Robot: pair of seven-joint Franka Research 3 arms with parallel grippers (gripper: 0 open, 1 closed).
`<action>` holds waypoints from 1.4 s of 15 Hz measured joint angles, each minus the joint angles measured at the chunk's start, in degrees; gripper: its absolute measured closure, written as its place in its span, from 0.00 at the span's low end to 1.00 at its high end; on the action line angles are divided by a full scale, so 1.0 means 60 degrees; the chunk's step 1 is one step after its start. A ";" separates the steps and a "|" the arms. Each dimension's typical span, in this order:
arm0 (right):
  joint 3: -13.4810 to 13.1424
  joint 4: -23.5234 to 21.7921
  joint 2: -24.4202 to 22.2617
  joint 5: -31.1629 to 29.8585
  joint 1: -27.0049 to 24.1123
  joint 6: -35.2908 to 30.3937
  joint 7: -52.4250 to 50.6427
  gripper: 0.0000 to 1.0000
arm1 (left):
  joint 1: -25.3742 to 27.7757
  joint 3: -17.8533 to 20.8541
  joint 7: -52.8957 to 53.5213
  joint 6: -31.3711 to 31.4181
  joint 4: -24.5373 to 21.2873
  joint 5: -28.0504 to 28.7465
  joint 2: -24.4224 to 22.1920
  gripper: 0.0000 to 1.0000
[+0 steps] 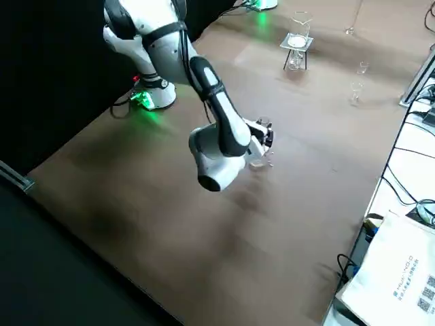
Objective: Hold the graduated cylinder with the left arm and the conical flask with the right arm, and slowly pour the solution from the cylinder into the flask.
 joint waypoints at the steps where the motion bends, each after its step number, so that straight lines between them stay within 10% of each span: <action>1: 0.0000 -0.0004 0.0151 0.0002 -0.0062 -0.0007 -0.0098 0.61 | 0.0000 -0.0001 0.0000 0.0000 0.0000 0.0000 0.0011 0.00; 8: 0.0004 0.0010 0.0593 0.0112 -0.0202 -0.0102 -0.0337 0.61 | 0.0000 -0.0005 0.0000 0.0004 0.0000 0.0000 0.0022 0.00; 15: 0.0004 0.0055 0.0602 0.0133 -0.0352 -0.0109 -0.0311 0.02 | -0.0001 -0.0017 0.0000 0.0004 0.0000 0.0000 0.0024 0.00; 21: -0.0007 0.0852 0.0552 -0.0174 -0.1569 -0.0153 0.0658 0.00 | -0.0001 -0.0026 0.0000 0.0031 0.0000 0.0000 0.0030 0.00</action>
